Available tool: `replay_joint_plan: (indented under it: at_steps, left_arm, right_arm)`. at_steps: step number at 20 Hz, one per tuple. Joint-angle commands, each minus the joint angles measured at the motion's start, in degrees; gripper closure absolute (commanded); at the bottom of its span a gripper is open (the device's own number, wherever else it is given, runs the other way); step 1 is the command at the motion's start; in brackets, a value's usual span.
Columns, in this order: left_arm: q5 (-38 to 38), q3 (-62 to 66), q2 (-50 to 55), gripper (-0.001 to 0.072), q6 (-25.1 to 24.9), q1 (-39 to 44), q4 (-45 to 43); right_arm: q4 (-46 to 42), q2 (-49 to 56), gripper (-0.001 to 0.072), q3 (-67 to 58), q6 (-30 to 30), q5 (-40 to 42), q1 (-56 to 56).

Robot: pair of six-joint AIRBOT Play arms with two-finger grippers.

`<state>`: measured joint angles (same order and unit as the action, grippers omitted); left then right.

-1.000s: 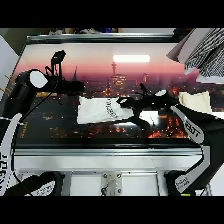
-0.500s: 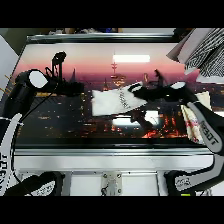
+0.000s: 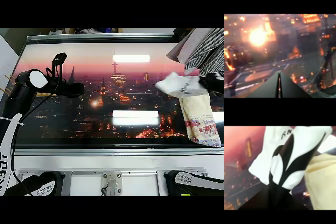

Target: Fold the clothes and pants, and hang the long-sleeved shirts on hangers.

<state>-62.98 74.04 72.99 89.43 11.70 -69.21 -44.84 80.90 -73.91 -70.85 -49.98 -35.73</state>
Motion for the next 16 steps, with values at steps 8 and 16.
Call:
replay_joint_plan:
  at_steps: [8,16]
  left_arm:
    - [0.4,0.0,0.0,0.0700,-0.1,2.1,0.2]
    - [0.1,0.0,0.0,0.0700,-0.1,3.0,0.2]
  right_arm:
    - [-2.2,-6.9,0.0698,-0.2,-9.4,7.1,-6.4]
    - [-37.7,-12.0,0.0699,0.6,-34.1,-7.7,1.0]
